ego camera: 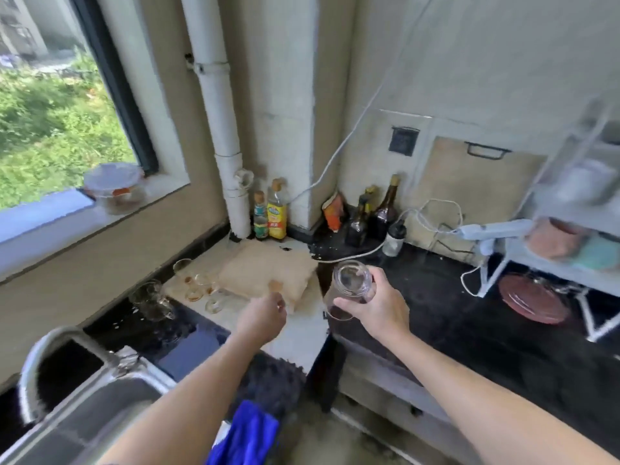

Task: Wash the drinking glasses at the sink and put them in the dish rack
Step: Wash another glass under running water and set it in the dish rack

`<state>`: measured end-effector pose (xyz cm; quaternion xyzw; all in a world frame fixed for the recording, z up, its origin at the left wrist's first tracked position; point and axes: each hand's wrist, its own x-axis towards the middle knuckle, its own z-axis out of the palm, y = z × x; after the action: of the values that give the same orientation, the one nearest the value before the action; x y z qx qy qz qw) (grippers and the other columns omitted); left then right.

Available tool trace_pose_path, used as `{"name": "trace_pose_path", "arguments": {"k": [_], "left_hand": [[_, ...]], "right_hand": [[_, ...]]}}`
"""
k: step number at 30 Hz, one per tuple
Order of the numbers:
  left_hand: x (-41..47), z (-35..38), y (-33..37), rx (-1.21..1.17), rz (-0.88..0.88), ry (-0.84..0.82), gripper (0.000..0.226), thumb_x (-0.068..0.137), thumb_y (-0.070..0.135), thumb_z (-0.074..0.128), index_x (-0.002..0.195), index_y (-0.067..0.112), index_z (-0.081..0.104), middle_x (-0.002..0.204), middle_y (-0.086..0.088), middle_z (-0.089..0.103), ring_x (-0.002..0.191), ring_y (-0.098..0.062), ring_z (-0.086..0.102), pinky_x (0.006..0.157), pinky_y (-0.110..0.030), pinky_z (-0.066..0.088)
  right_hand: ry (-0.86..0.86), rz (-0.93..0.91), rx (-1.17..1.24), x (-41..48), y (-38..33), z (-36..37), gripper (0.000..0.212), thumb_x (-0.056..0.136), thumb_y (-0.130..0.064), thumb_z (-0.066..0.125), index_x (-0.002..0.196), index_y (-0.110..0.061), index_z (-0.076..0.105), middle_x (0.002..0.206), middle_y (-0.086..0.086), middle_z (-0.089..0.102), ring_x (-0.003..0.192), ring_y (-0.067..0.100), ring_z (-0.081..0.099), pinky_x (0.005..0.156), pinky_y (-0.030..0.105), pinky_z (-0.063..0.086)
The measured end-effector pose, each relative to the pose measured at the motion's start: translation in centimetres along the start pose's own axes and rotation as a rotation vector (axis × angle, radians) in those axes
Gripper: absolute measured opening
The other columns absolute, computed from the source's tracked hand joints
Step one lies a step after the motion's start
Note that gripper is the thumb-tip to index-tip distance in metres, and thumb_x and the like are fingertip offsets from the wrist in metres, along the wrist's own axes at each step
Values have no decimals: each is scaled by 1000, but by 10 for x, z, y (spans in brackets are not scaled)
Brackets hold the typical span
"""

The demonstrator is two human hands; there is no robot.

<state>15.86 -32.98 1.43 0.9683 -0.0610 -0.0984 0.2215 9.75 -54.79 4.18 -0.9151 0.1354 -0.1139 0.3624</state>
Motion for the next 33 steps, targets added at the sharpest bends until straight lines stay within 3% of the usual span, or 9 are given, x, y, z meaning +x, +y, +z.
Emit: {"name": "trace_pose_path", "arguments": {"k": [8, 11, 16, 21, 27, 33], "left_hand": [[8, 92, 235, 32, 271, 11, 21, 87, 21, 49, 95, 17, 68, 98, -12, 70, 95, -35, 63, 77, -35, 49], [2, 129, 311, 30, 380, -51, 17, 86, 20, 50, 89, 17, 66, 97, -11, 70, 94, -35, 62, 74, -33, 47], [-11, 188, 427, 40, 564, -183, 25, 87, 18, 49, 103, 17, 67, 105, -5, 67, 98, -31, 61, 78, -32, 48], [-14, 244, 527, 74, 805, -247, 21, 89, 18, 46, 93, 15, 66, 97, -6, 68, 90, -30, 60, 68, -32, 45], [-11, 295, 643, 45, 1026, -303, 29, 92, 20, 46, 113, 17, 65, 114, -3, 63, 104, -26, 59, 85, -35, 49], [-23, 329, 740, 12, 1225, -315, 27, 95, 19, 44, 112, 14, 64, 111, -4, 61, 100, -23, 57, 84, -37, 49]], "right_hand": [[237, 233, -54, -20, 176, -179, 80, 62, -59, 80, 129, -32, 46, 99, -9, 67, 103, 22, 63, 78, 31, 44], [306, 339, -71, -36, 234, -231, 79, 62, -62, 79, 128, -36, 43, 92, -11, 65, 98, 22, 64, 75, 33, 48], [422, 507, -73, -58, 317, -297, 77, 59, -62, 79, 123, -39, 44, 95, -9, 70, 95, 23, 66, 77, 35, 51], [517, 637, -120, -70, 393, -349, 77, 61, -63, 78, 125, -34, 45, 100, -10, 69, 97, 22, 65, 79, 35, 51], [587, 792, -153, -67, 470, -414, 74, 61, -65, 77, 121, -35, 45, 97, -13, 67, 95, 20, 64, 81, 35, 51], [677, 929, -168, -64, 530, -471, 75, 63, -67, 74, 124, -37, 43, 103, -9, 68, 100, 23, 64, 83, 35, 49]]}}
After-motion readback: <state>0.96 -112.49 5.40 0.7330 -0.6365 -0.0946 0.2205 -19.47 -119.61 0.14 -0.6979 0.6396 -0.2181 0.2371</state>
